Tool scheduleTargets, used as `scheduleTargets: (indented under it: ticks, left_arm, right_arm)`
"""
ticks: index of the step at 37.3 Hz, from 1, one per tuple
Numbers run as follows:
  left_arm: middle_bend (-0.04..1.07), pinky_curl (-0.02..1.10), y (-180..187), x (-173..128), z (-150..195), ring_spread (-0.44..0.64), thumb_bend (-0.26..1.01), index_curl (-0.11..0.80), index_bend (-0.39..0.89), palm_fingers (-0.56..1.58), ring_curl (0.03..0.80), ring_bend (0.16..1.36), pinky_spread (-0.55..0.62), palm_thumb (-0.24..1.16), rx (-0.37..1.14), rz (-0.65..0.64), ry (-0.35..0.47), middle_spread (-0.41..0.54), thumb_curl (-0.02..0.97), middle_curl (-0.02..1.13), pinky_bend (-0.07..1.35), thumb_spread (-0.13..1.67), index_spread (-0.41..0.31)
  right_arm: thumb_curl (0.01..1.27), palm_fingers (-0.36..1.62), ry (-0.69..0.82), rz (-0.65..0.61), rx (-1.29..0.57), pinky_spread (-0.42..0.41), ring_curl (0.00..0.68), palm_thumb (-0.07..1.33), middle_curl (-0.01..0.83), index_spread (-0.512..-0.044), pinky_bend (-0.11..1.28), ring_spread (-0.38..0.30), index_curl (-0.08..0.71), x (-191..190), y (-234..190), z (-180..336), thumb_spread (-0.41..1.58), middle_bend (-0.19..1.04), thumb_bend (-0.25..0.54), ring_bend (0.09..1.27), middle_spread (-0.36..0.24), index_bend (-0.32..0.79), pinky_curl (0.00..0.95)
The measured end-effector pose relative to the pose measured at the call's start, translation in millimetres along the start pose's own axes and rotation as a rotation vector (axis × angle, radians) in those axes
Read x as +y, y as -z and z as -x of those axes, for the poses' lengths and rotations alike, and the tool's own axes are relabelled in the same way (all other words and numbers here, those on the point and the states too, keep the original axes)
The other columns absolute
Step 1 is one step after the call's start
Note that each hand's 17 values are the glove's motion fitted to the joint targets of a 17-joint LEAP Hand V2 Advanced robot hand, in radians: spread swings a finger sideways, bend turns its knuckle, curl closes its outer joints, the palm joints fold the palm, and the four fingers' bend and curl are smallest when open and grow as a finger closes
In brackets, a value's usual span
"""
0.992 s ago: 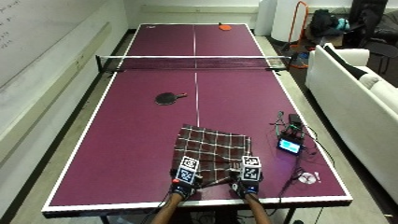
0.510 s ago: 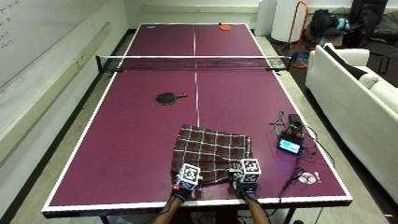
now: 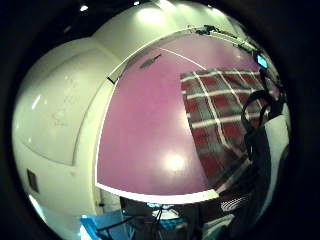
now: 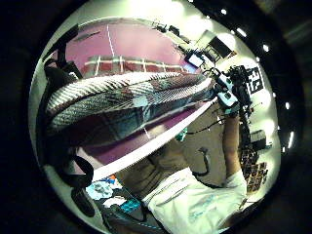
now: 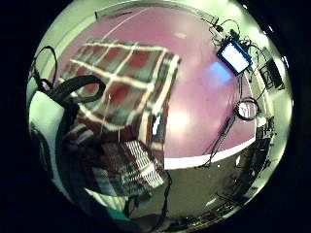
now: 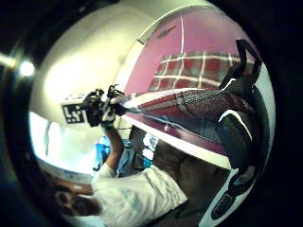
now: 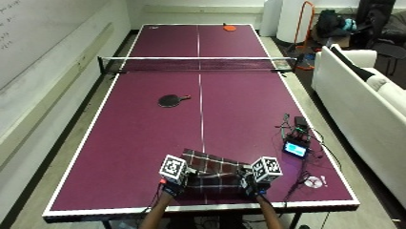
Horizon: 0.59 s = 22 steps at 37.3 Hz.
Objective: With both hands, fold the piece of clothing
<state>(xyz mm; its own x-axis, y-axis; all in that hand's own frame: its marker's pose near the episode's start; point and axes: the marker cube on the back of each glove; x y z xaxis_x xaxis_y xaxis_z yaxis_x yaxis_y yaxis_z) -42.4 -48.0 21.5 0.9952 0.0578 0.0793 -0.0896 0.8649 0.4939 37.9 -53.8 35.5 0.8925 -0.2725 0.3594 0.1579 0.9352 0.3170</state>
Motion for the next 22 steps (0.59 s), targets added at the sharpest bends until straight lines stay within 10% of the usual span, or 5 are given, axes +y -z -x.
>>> scheduleTargets:
  ticks: [13, 22]
  left_arm:
    - [0.58, 0.52, -33.3, -91.0, -0.7, -0.37, 0.22, 0.373, 0.17, 1.31, 0.486, 0.96, -0.39, 0.69, 0.081, 0.234, -0.027, -0.372, 0.263, 0.54, 0.75, 1.49, -0.31]
    - [0.61, 0.55, -37.0, -72.3, -15.1, -0.37, 0.23, 0.399, 0.17, 1.26, 0.498, 0.98, -0.39, 0.7, 0.123, 0.322, 0.013, -0.376, 0.255, 0.56, 0.75, 1.5, -0.311]
  right_arm:
    - [0.22, 1.36, -0.079, 0.149, 0.165, -0.305, 0.56, 0.75, 0.566, -0.308, 0.63, -0.218, 0.332, -85.7, 17.7, 6.4, 1.36, 0.66, 0.119, 0.95, -0.216, 0.15, 0.468]
    - [0.2, 1.34, -0.212, 0.284, 0.321, -0.295, 0.593, 0.74, 0.591, -0.313, 0.74, -0.21, 0.37, -89.1, -14.2, 0.3, 1.36, 0.7, 0.087, 0.98, -0.208, 0.18, 0.506]
